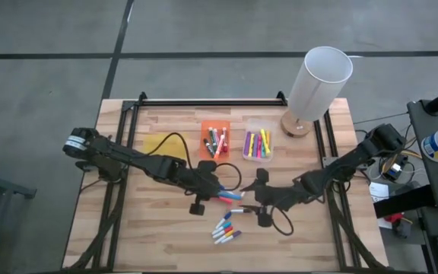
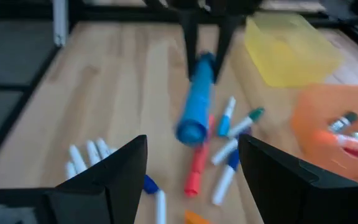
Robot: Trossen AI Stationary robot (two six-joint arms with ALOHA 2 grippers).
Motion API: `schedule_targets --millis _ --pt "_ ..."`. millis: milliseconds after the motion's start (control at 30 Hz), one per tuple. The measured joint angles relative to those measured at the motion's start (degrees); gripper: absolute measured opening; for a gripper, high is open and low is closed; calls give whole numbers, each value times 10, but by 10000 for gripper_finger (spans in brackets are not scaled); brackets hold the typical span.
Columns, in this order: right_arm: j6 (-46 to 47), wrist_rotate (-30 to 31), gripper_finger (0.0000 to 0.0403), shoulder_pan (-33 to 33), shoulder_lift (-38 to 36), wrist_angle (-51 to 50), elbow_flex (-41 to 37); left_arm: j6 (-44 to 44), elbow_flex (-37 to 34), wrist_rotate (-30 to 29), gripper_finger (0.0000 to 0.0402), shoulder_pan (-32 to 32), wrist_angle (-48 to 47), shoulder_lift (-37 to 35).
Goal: Pick & Place Markers
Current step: Put the blue highlighter into the transparent bin
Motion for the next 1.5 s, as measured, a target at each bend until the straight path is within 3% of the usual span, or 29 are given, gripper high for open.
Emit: schedule_targets --millis 267,433,600,833,1000,1233,1500 --pt "-34 17 243 -7 35 53 13 -3 11 2 49 0 3 0" --pt "-34 27 217 -15 40 55 20 -9 7 3 49 0 1 0" --pt "-33 22 162 -16 41 54 22 -9 8 3 49 0 2 0" --pt "-36 22 57 -15 43 50 22 -17 7 1 62 1 0 0" --pt "-47 18 54 -16 43 49 22 -20 7 -1 67 1 0 0" --pt "-44 21 54 -19 42 48 22 -36 7 -58 75 0 -3 0" --pt "18 5 54 -36 42 -1 22 -38 10 -75 147 2 -8 0"
